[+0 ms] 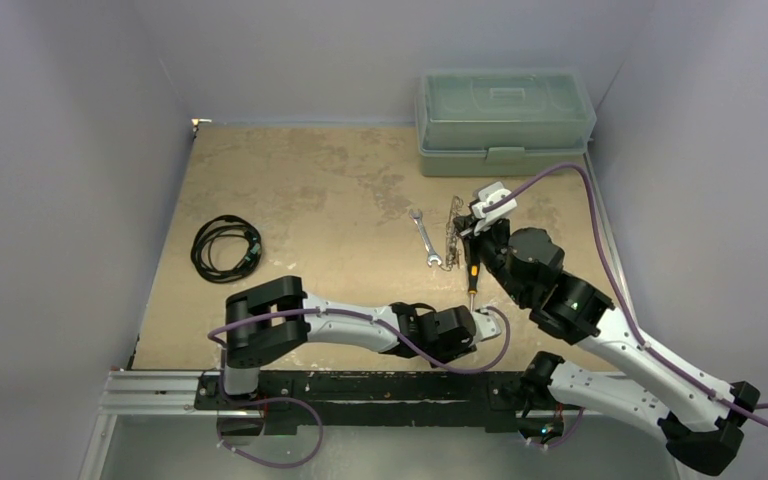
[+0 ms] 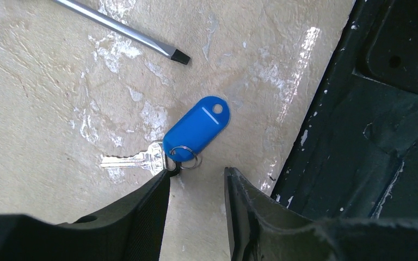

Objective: Put the keys on the keyring

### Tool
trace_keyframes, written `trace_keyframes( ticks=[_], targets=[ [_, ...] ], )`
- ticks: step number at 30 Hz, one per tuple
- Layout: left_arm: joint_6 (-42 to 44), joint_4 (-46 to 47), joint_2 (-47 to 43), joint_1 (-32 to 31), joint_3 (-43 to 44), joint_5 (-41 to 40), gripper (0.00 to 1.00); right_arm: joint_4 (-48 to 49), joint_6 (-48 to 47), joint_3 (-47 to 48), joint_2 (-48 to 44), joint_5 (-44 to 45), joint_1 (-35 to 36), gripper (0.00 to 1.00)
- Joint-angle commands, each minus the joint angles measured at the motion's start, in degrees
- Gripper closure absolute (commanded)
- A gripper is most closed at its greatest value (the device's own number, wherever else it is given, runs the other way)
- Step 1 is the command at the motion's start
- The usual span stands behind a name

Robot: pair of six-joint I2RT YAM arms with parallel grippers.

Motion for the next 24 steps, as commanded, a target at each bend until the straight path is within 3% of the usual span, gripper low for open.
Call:
trace_keyframes(
  ticks=[1,9,19,22,24],
  targets=[
    [5.07,1.86,-2.35,-0.12,-0.48,-1.76,0.59,2.25,0.5,1.41,-0.12,-0.38,-0.27,1.0],
    [7.46,3.74,0.44,0.09,0.55,0.12,0.68,2.02,0.57,1.48,0.04,-0.41,-0.27,1.0],
    [7.24,2.65,3.27,3.0,-0.06,3.22,0.86,1.8,0.77,1.25,-0.55,-0.52,-0.27,1.0],
    [7.14,3.1,3.81,3.61,-0.57,4.71,1.0,1.9,0.82,1.23,-0.48,-0.57,-0.27,1.0],
    [7.1,3.45,3.63,3.83,-0.85,5.43,1.0,1.87,0.86,1.16,-0.53,-0.56,-0.27,1.0]
  ],
)
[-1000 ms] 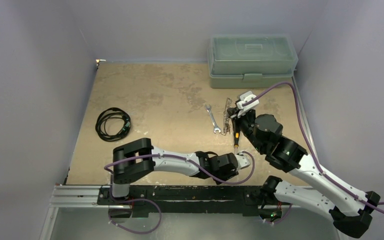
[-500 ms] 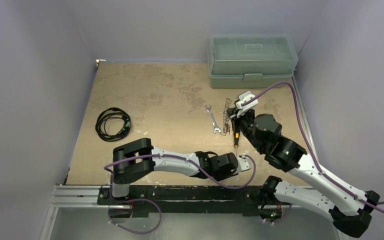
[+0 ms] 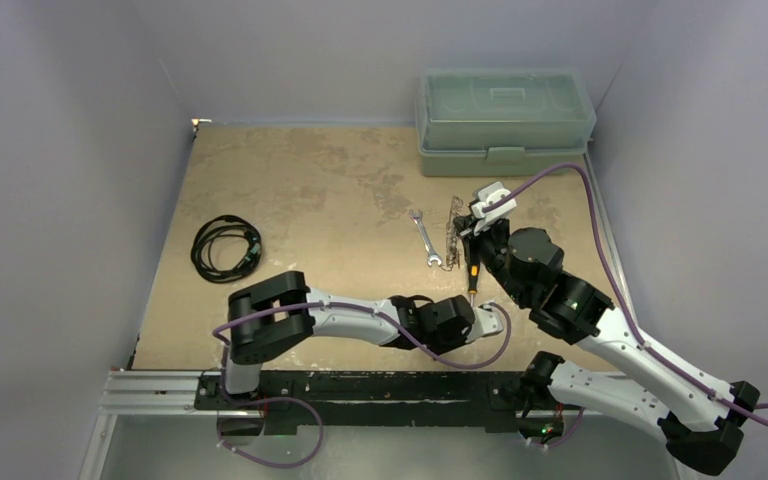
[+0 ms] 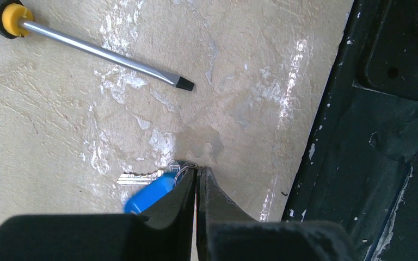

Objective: Put the keys on the keyring

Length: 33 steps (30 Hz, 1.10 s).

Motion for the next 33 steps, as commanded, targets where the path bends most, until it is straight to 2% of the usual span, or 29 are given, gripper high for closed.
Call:
trace_keyframes(
  ticks=[1,14,19,24,27,31,33],
  targets=[
    [0.44,-0.33,1.97,1.25,-0.98,1.6,1.0,1.84,0.83,1.14,-0.73,-0.58,-0.27,1.0],
    [-3.1,1.36,-8.26,2.49,-4.54,8.8,1.0,1.91,0.94,1.01,-1.43,-0.63,-0.27,1.0],
    [-5.13,3.37,-12.48,4.94,-7.29,14.33,1.0,1.98,0.98,0.92,-1.56,-0.92,-0.27,1.0],
    [-9.46,7.44,-17.94,8.8,-10.75,23.54,1.0,2.15,0.92,0.8,-1.98,-1.52,-0.27,1.0],
    [-14.53,11.81,-21.0,11.36,-11.68,32.01,1.0,2.24,0.87,0.79,-2.33,-2.44,-0.27,1.0],
    [-22.0,15.28,-24.21,15.39,-15.19,34.54,1.0,2.4,1.01,0.63,-2.35,-3.38,-0.28,1.0],
    [-22.85,12.51,-24.59,16.22,-15.99,31.74,1.0,2.36,0.96,0.61,-2.24,-3.78,-0.27,1.0]
  ],
)
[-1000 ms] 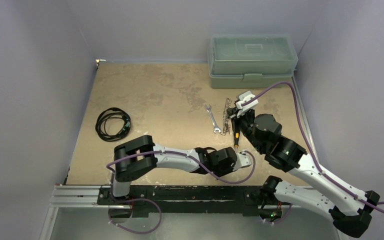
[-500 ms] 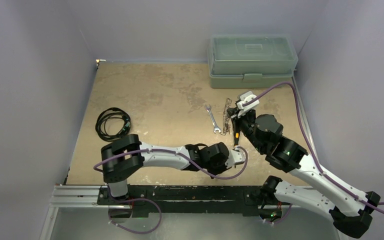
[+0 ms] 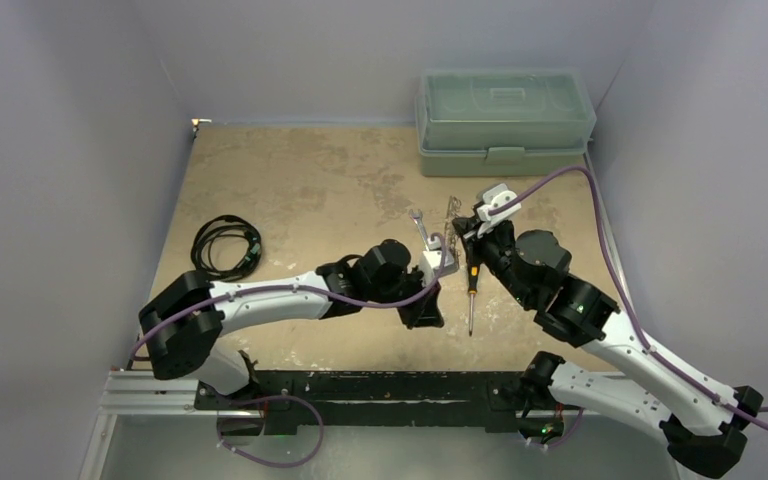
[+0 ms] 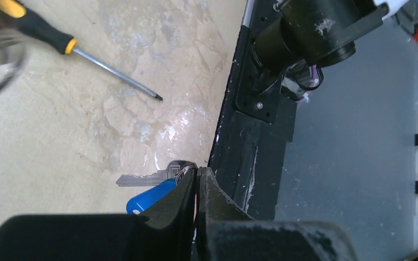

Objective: Put the keys on the keyring

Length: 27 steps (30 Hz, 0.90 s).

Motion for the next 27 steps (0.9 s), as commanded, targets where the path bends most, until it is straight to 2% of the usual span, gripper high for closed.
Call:
trace_keyframes(
  ticks=[1,4,8,10,13,16,18,24,27],
  targets=[
    [-6.75,0.22,-2.21,2.26,-2.8,0.88,1.0,2.32,0.79,0.63,-0.67,-1.56,-0.25,1.0],
    [-6.81,-5.21,-1.17,2.62,-4.0,-5.16,1.0,2.27,0.87,0.64,-0.5,-1.76,-0.25,1.0],
    [-5.8,-11.84,0.5,2.62,-4.16,-17.01,1.0,2.55,0.87,0.56,0.14,-1.96,-0.25,1.0],
    [-6.09,-11.63,1.2,2.62,-4.41,-17.91,1.0,2.78,0.86,0.54,0.36,-2.09,-0.25,1.0],
    [-6.46,-11.0,2.15,2.62,-4.14,-17.64,0.88,2.76,0.8,0.61,0.49,-2.13,-0.28,1.0],
    [-6.75,-11.6,2.28,2.62,-3.62,-19.27,0.69,2.57,0.78,0.59,0.37,-2.13,-0.26,1.0],
    [-7.11,-12.96,1.96,2.62,-2.93,-21.31,0.61,2.42,0.75,0.74,0.3,-2.09,-0.25,1.0],
    [-3.84,-13.83,-0.93,1.96,-3.15,-22.73,0.6,2.58,0.85,0.66,0.56,-2.31,-0.25,1.0],
    [-0.67,-14.1,-1.26,-0.74,-3.14,-25.05,0.6,2.66,0.88,0.71,0.73,-2.35,-0.25,1.0]
  ],
)
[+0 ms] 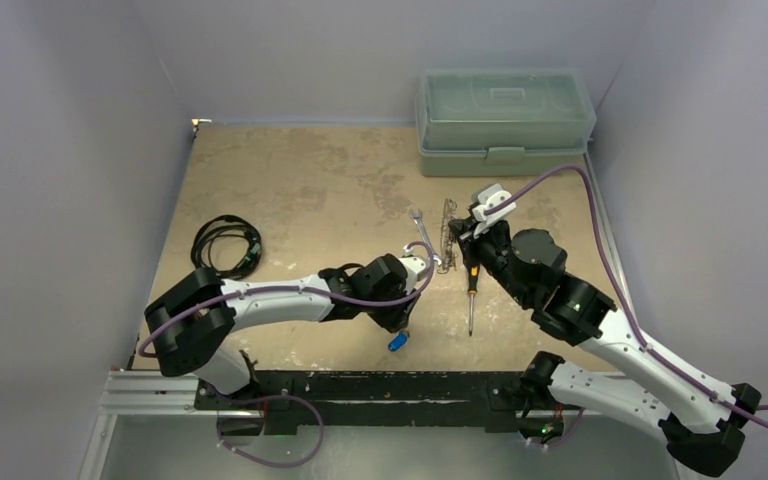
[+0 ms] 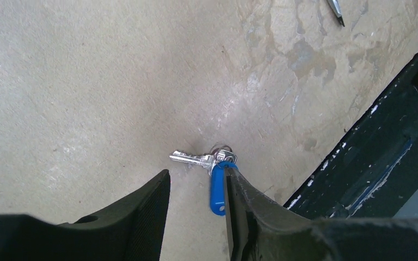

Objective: Put the keys on the keyring

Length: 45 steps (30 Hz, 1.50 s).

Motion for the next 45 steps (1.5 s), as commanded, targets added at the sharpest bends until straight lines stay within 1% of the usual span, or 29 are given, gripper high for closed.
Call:
trace_keyframes(
  ticks=[1,5,11,16,20,26,30,35,38,41,45],
  targets=[
    [4.74,-0.26,-2.16,-3.9,1.52,-4.9,0.61,2.67,0.44,0.75,-0.14,-0.58,-0.25,1.0],
    [4.63,0.61,1.03,-7.71,2.9,-5.78,0.62,2.67,0.49,0.73,0.03,-0.6,-0.25,1.0],
    [0.96,1.49,4.35,-8.31,3.67,-10.4,0.63,2.58,0.44,0.79,0.03,-0.73,-0.25,1.0],
    [0.01,2.45,5.01,-8.35,3.29,-9.59,0.63,2.64,0.44,0.86,0.34,-0.86,-0.25,1.0],
    [0.1,3.85,5.78,-8.37,2.83,-7.97,0.66,3.08,0.49,0.72,0.67,-0.96,-0.25,1.0],
    [0.16,3.4,7.83,-8.37,3.55,-8.6,0.67,3.04,0.49,0.64,0.74,-1.09,-0.25,1.0],
    [0.01,3.46,8.63,-8.33,3.55,-8.37,0.74,3.02,0.44,0.64,0.72,-1.01,-0.25,1.0],
    [-0.09,3.59,7.71,-8.4,3.34,-8.28,0.86,3.02,0.49,0.57,0.73,-1.12,-0.25,1.0],
    [-0.01,3.65,7.16,-8.4,3.33,-7.96,0.91,3.07,0.53,0.56,0.73,-1.12,-0.25,1.0],
    [0.33,4.6,6.49,-8.48,2.89,-7.42,0.99,3.1,0.57,0.55,0.73,-1.08,-0.25,1.0],
    [0.78,7.25,4.65,-8.48,1.76,-5.07,1.0,2.99,0.52,0.54,0.73,-1.05,-0.25,1.0]
  ],
)
